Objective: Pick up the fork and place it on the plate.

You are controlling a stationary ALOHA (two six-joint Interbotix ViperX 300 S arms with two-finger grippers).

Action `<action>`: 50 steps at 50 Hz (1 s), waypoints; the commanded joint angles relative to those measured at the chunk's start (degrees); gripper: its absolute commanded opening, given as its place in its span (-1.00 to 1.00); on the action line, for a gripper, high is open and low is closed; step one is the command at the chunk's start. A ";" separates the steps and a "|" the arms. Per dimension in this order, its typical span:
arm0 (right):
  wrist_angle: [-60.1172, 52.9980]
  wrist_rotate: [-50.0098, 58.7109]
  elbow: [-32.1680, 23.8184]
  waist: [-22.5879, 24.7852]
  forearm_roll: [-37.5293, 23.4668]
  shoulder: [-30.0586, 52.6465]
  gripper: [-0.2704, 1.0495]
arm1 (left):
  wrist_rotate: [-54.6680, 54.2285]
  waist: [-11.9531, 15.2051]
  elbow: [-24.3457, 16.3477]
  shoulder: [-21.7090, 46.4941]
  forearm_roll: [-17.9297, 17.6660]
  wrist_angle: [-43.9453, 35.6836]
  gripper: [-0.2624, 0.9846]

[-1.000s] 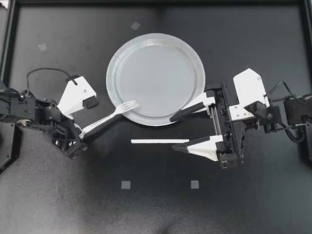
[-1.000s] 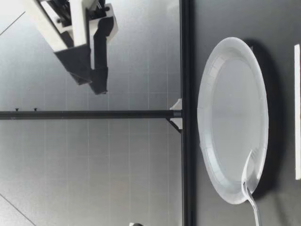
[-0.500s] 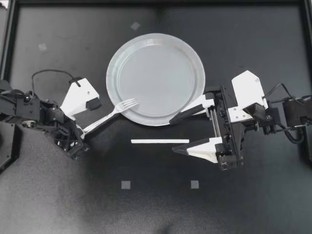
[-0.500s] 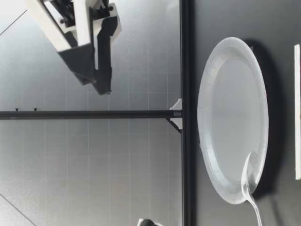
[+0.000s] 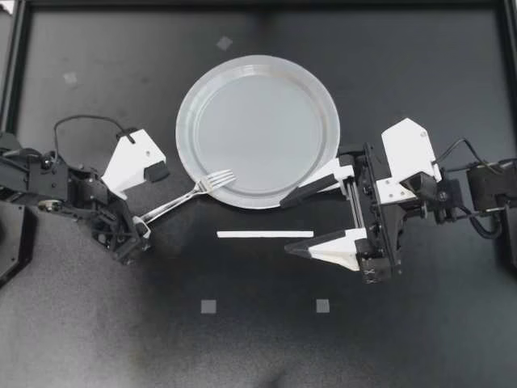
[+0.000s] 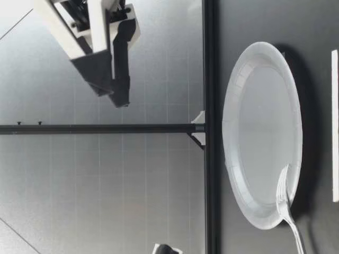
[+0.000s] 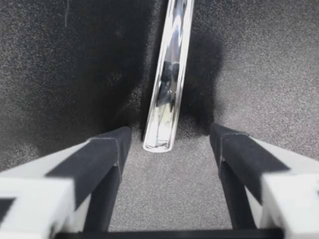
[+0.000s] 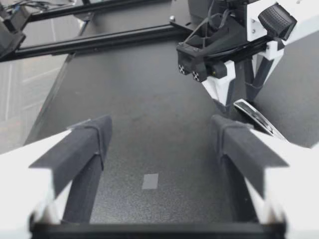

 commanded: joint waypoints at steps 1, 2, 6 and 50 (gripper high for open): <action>-0.62 0.09 -1.41 0.26 0.18 -0.53 0.52 | 0.18 0.18 -1.32 -0.70 0.09 -0.18 0.41; -0.53 0.09 -1.41 0.35 0.18 -0.44 0.52 | 0.26 0.18 -1.32 -0.79 0.18 -0.26 0.41; -0.62 0.09 -1.41 0.35 0.18 -0.44 0.52 | 0.53 0.18 -1.67 -1.41 0.35 0.18 0.41; -8.96 -5.36 -1.85 0.62 -0.18 1.14 0.50 | 10.46 0.09 -0.09 -21.62 15.38 -38.50 0.41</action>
